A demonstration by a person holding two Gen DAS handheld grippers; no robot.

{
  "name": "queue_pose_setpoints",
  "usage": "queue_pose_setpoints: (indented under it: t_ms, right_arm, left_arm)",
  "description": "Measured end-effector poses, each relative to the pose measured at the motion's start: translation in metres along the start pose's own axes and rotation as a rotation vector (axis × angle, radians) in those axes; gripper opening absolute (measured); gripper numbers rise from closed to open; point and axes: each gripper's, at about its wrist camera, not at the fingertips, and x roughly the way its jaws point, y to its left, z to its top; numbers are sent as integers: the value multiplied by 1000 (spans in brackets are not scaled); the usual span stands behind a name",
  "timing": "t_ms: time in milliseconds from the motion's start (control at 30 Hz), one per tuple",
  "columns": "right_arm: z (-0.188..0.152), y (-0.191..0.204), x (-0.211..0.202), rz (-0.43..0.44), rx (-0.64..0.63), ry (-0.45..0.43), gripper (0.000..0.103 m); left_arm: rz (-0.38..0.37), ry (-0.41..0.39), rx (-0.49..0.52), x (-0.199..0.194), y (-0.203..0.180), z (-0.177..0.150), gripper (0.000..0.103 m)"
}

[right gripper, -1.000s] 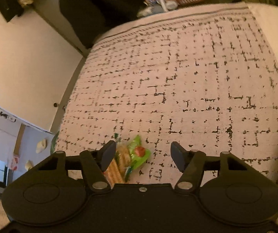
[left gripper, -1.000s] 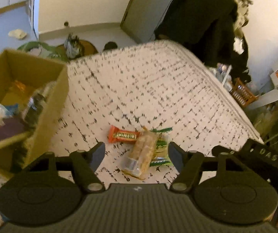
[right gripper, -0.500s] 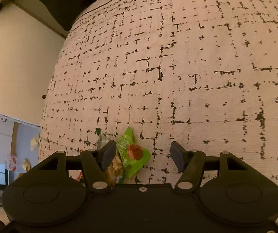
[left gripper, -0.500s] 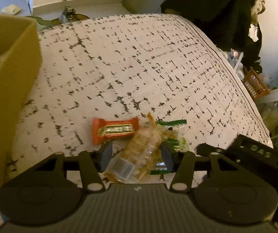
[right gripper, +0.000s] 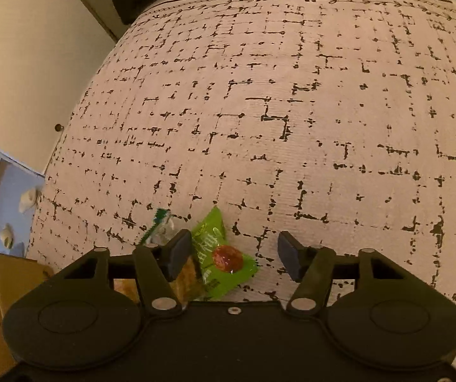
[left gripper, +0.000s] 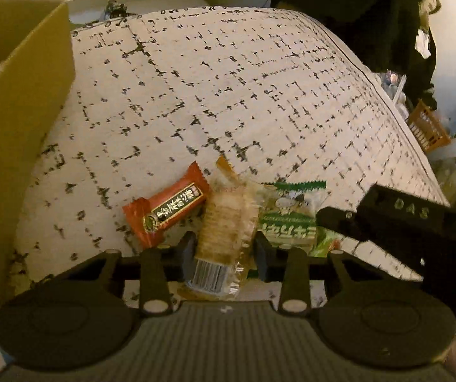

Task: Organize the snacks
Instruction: 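Grasp the clear cracker packet with the left gripper while the right gripper grasps the green packet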

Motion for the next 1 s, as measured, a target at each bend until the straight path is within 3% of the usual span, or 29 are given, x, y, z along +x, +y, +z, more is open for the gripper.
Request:
queue_pose_setpoints:
  t_ms: [133,333,367,400,500,667,1000]
  right_arm:
    - [-4,-1,-4,-12,-20,3,52]
    - [-23,28,1,-82,-244,14,53]
    - [-25,30,1,-106,-270,7,45]
    - [-26,32,1,-117,-291,9,28]
    - [-24,30,-9,-70,-261,10,28]
    - [-19,33,-48,-3,-222,-73,28]
    - [-35,58,-121,94,-276,-224,28]
  left_arm:
    - [17,0,-8,-5,7,-3,35]
    - [42,2,-15,-15,18,-10,35]
    - [38,-1,-29,-19,20,-11,35]
    - [33,-5,-41,-24,23,-13,35]
    - [26,-21,-51,-39,26,-16,35]
    - [13,-60,-69,-67,29,-16,35]
    - [-44,-177,-58,-128,21,-6,35]
